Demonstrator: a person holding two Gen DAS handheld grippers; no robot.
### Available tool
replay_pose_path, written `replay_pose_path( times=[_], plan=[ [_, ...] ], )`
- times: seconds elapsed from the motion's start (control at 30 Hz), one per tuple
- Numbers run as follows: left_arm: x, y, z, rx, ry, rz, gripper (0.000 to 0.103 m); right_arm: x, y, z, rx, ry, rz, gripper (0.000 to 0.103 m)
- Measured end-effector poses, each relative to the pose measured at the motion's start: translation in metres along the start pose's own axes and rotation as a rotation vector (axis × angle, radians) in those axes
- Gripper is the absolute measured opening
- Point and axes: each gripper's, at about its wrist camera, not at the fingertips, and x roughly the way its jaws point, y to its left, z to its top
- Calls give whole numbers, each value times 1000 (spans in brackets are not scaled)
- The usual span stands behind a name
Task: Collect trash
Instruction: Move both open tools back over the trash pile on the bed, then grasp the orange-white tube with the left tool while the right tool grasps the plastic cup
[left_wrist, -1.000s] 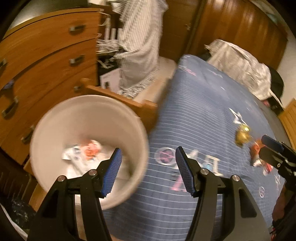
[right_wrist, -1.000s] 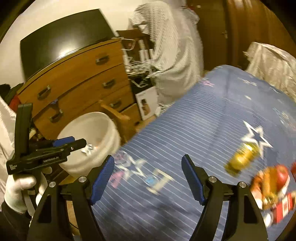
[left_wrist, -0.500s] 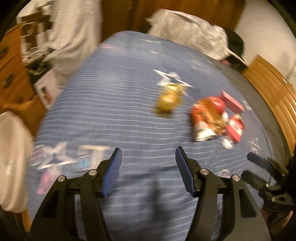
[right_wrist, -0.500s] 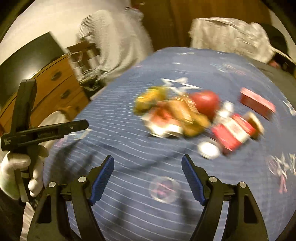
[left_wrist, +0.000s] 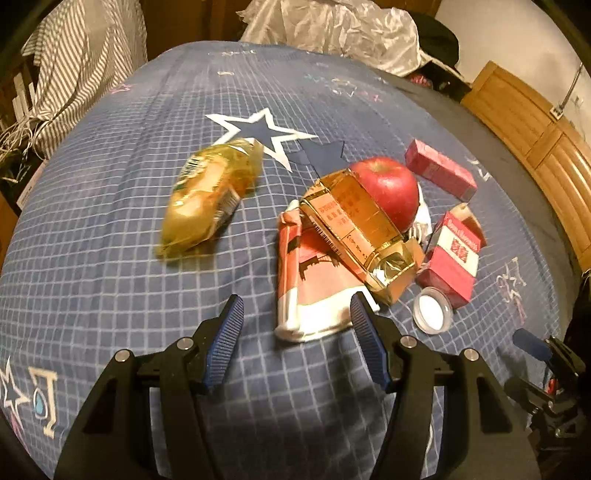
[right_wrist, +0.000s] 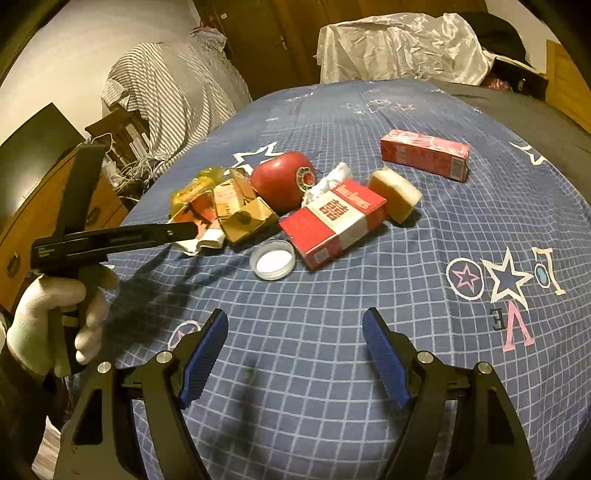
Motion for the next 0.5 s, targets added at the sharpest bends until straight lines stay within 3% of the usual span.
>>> replay_pose_path(
  times=[0.03,0.1,0.17,0.23,0.27,0.5],
  plan=[
    [3,-2,1,-1,1,-2,55,1,-2,0,3,0,2,76],
    [9,-5,2,0,8,-4,35,1,-3,-2,3,-4,-1,76],
    [12,-8,2,4,9,-13,25,4,-5,-1,5,-10,0,76],
    [12,-15,0,17,-2,-2,22,7,-5,0,7,-9,4,76],
    [12,-15,-1,20,0,-1,13,9,-5,0,7,-9,7,73],
    [-2,-3,-25,-16,4,-18,10,19,16,5,-60,-8,36,63]
  ],
)
